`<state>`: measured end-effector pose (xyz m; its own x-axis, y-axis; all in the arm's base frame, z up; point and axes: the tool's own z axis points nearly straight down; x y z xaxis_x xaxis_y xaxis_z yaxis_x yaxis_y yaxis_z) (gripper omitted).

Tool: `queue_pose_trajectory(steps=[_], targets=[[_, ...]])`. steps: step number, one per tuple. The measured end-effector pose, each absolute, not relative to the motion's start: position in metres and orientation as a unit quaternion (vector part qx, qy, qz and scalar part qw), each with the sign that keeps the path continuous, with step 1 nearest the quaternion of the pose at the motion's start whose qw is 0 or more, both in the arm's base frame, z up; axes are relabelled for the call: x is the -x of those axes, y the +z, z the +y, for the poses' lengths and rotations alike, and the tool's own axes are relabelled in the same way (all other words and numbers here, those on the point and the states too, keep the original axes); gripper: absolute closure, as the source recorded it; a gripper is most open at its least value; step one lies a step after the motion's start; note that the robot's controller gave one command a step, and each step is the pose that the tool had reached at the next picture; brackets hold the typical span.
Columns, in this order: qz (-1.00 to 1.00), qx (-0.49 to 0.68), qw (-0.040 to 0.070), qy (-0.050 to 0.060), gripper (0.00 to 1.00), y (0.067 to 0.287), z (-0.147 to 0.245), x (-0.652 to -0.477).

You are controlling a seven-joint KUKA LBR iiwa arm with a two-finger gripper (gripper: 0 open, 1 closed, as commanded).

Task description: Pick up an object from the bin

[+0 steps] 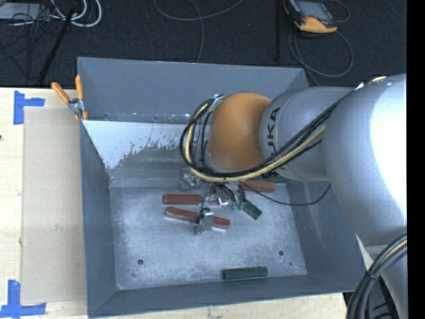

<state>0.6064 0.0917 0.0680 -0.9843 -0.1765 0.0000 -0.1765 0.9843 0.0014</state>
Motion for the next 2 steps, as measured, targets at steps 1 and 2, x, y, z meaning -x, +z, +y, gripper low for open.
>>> queue_pose_trajectory(steps=[1, 2], targets=[[-0.996, -0.088, 0.0, 0.0, 1.0, 0.069, 0.091, -0.607], [-0.99, -0.141, -0.005, 0.0, 1.0, 0.219, 0.071, -0.609]])
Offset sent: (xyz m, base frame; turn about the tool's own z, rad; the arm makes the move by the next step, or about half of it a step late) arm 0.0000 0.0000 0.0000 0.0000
